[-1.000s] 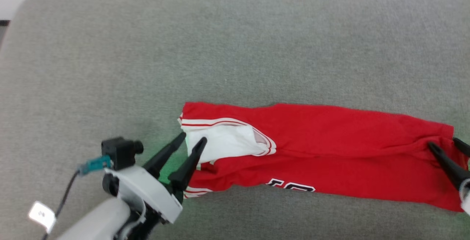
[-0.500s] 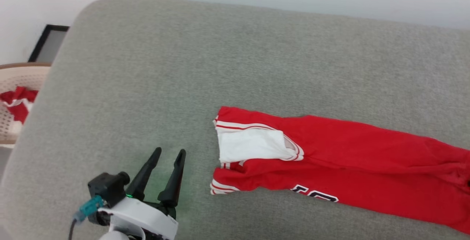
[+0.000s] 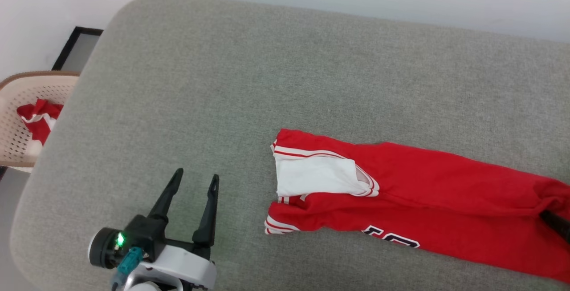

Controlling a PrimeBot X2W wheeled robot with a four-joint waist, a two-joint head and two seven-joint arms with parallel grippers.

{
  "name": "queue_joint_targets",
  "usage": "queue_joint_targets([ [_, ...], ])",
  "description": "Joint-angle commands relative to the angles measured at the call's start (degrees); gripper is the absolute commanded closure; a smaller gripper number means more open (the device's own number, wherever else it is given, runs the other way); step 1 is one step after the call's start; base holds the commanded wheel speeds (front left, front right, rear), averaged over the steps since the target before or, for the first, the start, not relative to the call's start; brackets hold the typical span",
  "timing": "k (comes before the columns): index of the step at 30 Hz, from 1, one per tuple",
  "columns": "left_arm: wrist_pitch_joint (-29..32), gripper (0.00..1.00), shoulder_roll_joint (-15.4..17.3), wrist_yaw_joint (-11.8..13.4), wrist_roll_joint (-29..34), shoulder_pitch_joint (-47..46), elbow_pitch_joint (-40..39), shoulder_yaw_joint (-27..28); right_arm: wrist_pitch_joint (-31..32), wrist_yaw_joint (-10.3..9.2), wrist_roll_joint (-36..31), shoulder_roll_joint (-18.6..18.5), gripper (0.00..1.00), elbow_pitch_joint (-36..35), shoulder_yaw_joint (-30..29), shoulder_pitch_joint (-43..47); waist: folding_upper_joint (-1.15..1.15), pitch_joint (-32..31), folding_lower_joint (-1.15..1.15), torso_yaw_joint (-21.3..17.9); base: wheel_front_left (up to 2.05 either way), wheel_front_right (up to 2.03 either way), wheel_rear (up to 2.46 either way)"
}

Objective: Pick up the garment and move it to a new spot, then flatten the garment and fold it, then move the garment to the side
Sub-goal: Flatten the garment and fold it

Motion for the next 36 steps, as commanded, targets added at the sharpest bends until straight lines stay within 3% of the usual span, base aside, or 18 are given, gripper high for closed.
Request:
queue_joint_targets([
  [1, 0.01, 0.0, -0.37, -0.46, 0.71, 0.41, 0.21, 0.51, -0.01, -0.07, -0.36, 2.32, 0.72, 1.32, 1.53, -0.1, 0.0, 0.47, 0.0, -0.27, 0.0, 0.0, 0.0],
  [2, -0.01, 0.0, -0.71, -0.73, 1.18, 0.36, 0.15, 1.1, -0.18, -0.07, -0.76, 2.84, 1.0, 1.54, 1.81, -0.44, 0.0, 0.71, 0.0, -0.45, 0.0, 0.0, 0.0],
  [6, -0.01, 0.0, -1.67, -1.62, 2.61, 0.87, -0.24, 3.44, -2.17, -0.08, -0.93, 2.48, 1.0, 1.77, 0.97, -1.26, 0.0, 1.45, 0.0, -2.05, 0.0, 0.0, 0.0],
  [13, -0.01, 0.0, -2.47, -2.4, 4.84, 2.13, -1.53, 7.47, -7.07, -0.12, -0.85, -2.12, 1.0, 1.95, -4.57, -2.92, 0.0, 3.05, 0.0, -6.88, 0.0, 0.0, 0.0],
  [20, 0.01, 0.0, -2.71, -1.66, 7.97, 1.26, -5.33, 10.42, -12.56, -0.09, -1.88, -8.59, 1.0, 7.73, -13.01, -5.25, 0.0, 4.79, 0.0, -10.99, 0.0, 0.0, 0.0],
  [23, 0.01, 0.0, -2.45, -1.97, 8.89, 0.83, -5.73, 10.39, -13.58, -0.08, 1.15, -9.56, 1.0, 10.61, -15.75, -6.92, 0.0, 4.9, 0.0, -11.71, 0.0, 0.0, 0.0],
  [26, 0.0, 0.0, -2.6, -2.37, 8.81, 0.78, -5.85, 9.94, -14.37, -0.09, 1.23, -12.54, 1.0, 11.45, -14.21, -5.38, 0.0, 4.47, 0.0, -11.94, 0.0, 0.0, 0.0],
  [31, 0.0, 0.0, -3.41, -2.78, 7.72, 1.48, -6.64, 9.6, -14.9, -0.08, 3.53, -12.11, 1.0, 10.58, -11.08, -4.69, 0.0, 3.14, 0.0, -11.62, 0.0, 0.0, 0.0],
  [36, 0.01, 0.0, -3.9, -2.91, 7.57, 2.88, -6.45, 9.26, -11.2, -0.07, 8.78, -10.48, 1.0, 1.11, -2.93, -2.08, 0.0, 1.17, 0.0, -10.36, 0.0, 0.0, 0.0],
])
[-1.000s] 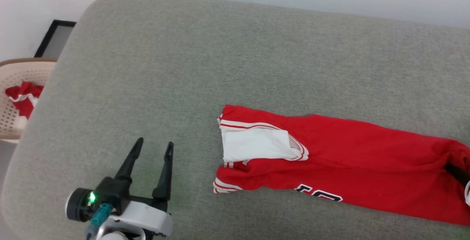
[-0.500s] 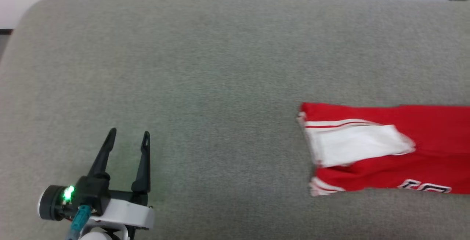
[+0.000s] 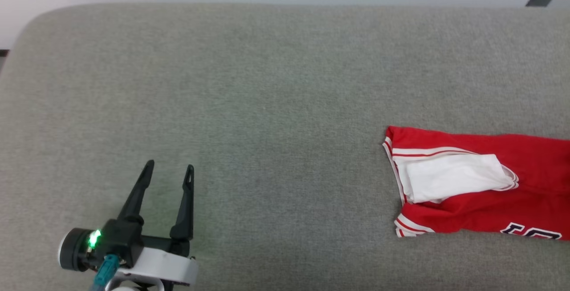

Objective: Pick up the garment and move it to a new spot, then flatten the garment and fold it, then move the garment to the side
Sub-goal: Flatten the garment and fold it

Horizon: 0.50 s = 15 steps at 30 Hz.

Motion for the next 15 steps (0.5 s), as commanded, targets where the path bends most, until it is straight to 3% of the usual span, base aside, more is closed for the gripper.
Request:
queue_joint_targets([
  [1, 0.0, 0.0, -0.03, -0.06, -0.37, 0.66, -0.2, 0.11, 0.91, -0.08, 0.74, -0.38, 1.0, -3.16, 2.28, 1.15, 0.0, -1.34, 0.0, 1.19, 0.0, 0.0, 0.0],
  [9, 0.01, 0.0, -0.06, -0.43, -2.25, 2.12, -1.26, -0.54, 5.55, -0.08, 1.31, 2.96, 1.0, -19.57, 16.31, 1.32, 0.0, -3.08, 0.0, 3.79, 0.0, 0.0, 0.0],
  [15, 0.01, 0.0, -0.26, -0.49, -2.85, 1.05, -1.24, -1.74, 6.78, -0.08, -0.19, 7.2, 1.0, -23.08, 23.35, -2.84, 0.0, -2.5, 0.0, 5.64, 0.0, 0.0, 0.0],
])
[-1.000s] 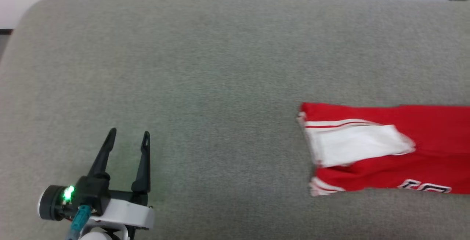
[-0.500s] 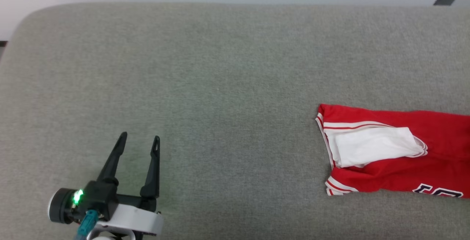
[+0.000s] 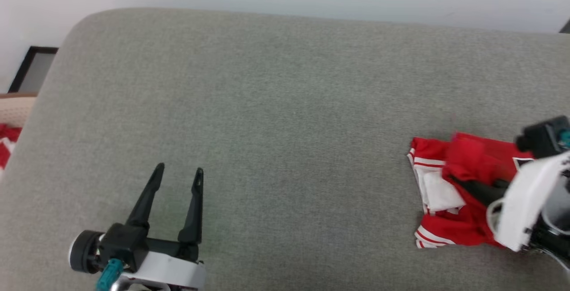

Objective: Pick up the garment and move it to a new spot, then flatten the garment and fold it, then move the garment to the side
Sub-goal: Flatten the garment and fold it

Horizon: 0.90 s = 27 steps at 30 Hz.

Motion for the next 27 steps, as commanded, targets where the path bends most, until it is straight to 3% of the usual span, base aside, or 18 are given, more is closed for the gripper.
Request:
queue_joint_targets([
  [1, 0.01, 0.0, -0.21, -0.21, -0.75, -0.51, -0.03, -0.14, -0.09, -0.07, -0.77, 0.99, 1.0, 0.14, 1.23, -1.65, 0.0, 0.55, 0.0, 0.79, 0.0, 0.0, 0.0],
  [7, 0.01, 0.0, 0.06, -0.19, -2.57, -1.87, 0.51, -1.07, -1.7, -0.07, -5.34, 2.54, 1.0, 3.85, 7.64, -5.33, 0.0, 2.15, 0.0, 1.39, 0.0, 0.0, 0.0],
  [20, 0.01, 0.0, 0.95, -0.18, -2.77, -2.18, 1.45, -1.64, -10.52, -0.07, -6.26, 3.67, 1.0, 13.94, 14.11, -8.17, 0.0, 1.9, 0.0, -0.36, 0.0, 0.0, 0.0],
  [21, 0.01, 0.0, 1.0, -0.18, -2.68, -1.99, 1.4, -1.52, -11.06, -0.08, -6.27, 3.78, 0.9, 14.24, 14.6, -8.46, 0.0, 1.67, 0.0, -0.69, 0.0, 0.0, 0.0],
  [22, 0.01, 0.0, 1.05, -0.18, -2.53, -1.78, 1.46, -1.37, -11.69, -0.07, -6.03, 3.97, 0.64, 14.57, 14.93, -8.68, 0.0, 1.36, 0.0, -1.0, 0.0, 0.0, 0.0],
  [23, 0.0, 0.0, 1.2, -0.18, -2.43, -1.54, 1.56, -1.21, -12.38, -0.07, -5.79, 4.11, 0.12, 14.75, 15.24, -8.94, 0.0, 1.05, 0.0, -1.32, 0.0, 0.0, 0.0],
  [24, 0.0, 0.0, 1.42, -0.18, -2.3, -1.37, 1.64, -1.25, -13.09, -0.07, -5.59, 4.19, 0.0, 14.91, 15.5, -9.19, 0.0, 0.71, 0.0, -1.63, 0.0, 0.0, 0.0],
  [27, 0.01, 0.0, 1.83, -0.18, -2.33, -0.92, 2.01, -0.92, -15.38, -0.07, -4.43, 3.67, 0.0, 14.01, 16.45, -9.82, 0.0, -0.26, 0.0, -2.49, 0.0, 0.0, 0.0],
])
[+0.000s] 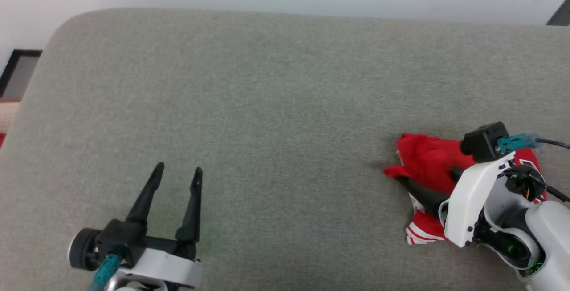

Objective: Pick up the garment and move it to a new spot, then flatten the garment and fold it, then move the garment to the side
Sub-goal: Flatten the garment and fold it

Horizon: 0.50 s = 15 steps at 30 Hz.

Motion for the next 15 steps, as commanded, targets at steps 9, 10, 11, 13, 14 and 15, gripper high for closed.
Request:
queue_joint_targets([
  [9, 0.01, 0.0, 0.4, -0.11, -1.49, 2.56, 1.59, 1.55, -12.5, -0.08, 4.46, -4.77, 0.0, 0.25, -0.81, 0.3, 0.0, -4.32, 0.0, -3.88, 0.0, 0.0, 0.0],
  [10, 0.01, 0.0, 0.31, -0.11, -1.9, 2.64, 1.9, 1.55, -14.28, -0.08, 4.86, -5.16, 0.0, 1.28, -1.08, 0.74, 0.0, -4.72, 0.0, -4.21, 0.0, 0.0, 0.0],
  [11, 0.01, 0.0, 0.31, -0.11, -2.17, 2.79, 2.18, 1.65, -16.29, -0.07, 5.05, -5.55, 0.0, 2.19, -1.25, 1.01, 0.0, -5.12, 0.0, -4.5, 0.0, 0.0, 0.0],
  [13, 0.01, 0.0, 0.33, -0.1, -2.86, 3.34, 2.83, 1.86, -20.31, -0.08, 5.75, -5.69, 0.0, 4.55, -1.52, 1.58, 0.0, -5.97, 0.0, -5.12, 0.0, 0.0, 0.0],
  [14, 0.01, 0.0, 0.37, -0.1, -3.2, 3.58, 3.13, 2.0, -22.45, -0.07, 5.74, -5.84, 0.0, 5.67, -1.59, 1.83, 0.0, -6.32, 0.0, -5.39, 0.0, 0.0, 0.0],
  [15, 0.01, 0.0, 0.48, -0.1, -3.55, 3.72, 3.5, 2.17, -24.76, -0.07, 5.88, -5.73, 0.0, 6.8, -1.74, 2.03, 0.0, -6.72, 0.0, -5.71, 0.0, 0.0, 0.0],
])
